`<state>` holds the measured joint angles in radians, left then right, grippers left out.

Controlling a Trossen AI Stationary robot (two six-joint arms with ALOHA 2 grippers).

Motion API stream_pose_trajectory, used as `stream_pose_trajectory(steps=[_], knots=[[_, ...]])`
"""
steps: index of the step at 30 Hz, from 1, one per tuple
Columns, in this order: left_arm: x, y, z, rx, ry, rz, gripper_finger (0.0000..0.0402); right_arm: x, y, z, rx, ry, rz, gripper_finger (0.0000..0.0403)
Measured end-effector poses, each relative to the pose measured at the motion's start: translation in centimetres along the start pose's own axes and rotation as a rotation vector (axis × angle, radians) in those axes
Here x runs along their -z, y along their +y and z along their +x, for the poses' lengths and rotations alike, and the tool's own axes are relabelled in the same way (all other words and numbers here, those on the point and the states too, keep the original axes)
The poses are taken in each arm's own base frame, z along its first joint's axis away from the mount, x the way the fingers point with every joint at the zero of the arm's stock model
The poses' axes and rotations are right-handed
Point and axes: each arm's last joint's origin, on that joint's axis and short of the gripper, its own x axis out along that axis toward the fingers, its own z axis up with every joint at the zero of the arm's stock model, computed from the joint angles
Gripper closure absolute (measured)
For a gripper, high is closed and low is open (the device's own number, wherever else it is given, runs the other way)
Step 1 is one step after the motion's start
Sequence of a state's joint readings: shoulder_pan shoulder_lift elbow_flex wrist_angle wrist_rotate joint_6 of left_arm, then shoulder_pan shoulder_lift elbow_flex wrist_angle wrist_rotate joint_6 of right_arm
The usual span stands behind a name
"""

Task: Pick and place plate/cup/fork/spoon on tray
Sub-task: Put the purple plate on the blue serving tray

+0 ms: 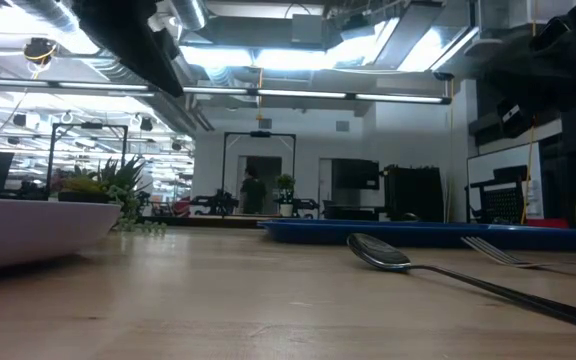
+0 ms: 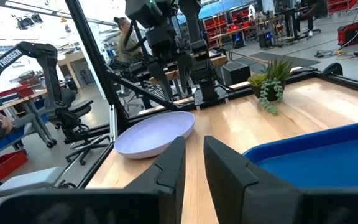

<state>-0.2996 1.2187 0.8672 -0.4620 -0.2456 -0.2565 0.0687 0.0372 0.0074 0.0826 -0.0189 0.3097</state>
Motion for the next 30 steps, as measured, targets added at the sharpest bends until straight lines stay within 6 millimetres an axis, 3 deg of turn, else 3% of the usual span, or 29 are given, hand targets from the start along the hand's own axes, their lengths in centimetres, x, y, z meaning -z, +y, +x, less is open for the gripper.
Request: stream_pose_trajectory(steps=[12, 23, 30], knots=[[1.9, -0.5, 4.5, -0.104, 0.21, 0.169, 0.0277, 0.2, -0.1, 0.0, 0.006, 0.019, -0.001, 0.0338], [2.2, -0.5, 5.0, -0.079, 0.239, 0.198, 0.0277, 0.2, -0.1, 0.0, 0.008, 0.025, 0.0, 0.0338], [3.2, -0.4, 5.2, -0.078, 0.354, 0.277, 0.0277, 0.5, -0.2, 0.0, 0.017, 0.053, 0.001, 0.0338]])
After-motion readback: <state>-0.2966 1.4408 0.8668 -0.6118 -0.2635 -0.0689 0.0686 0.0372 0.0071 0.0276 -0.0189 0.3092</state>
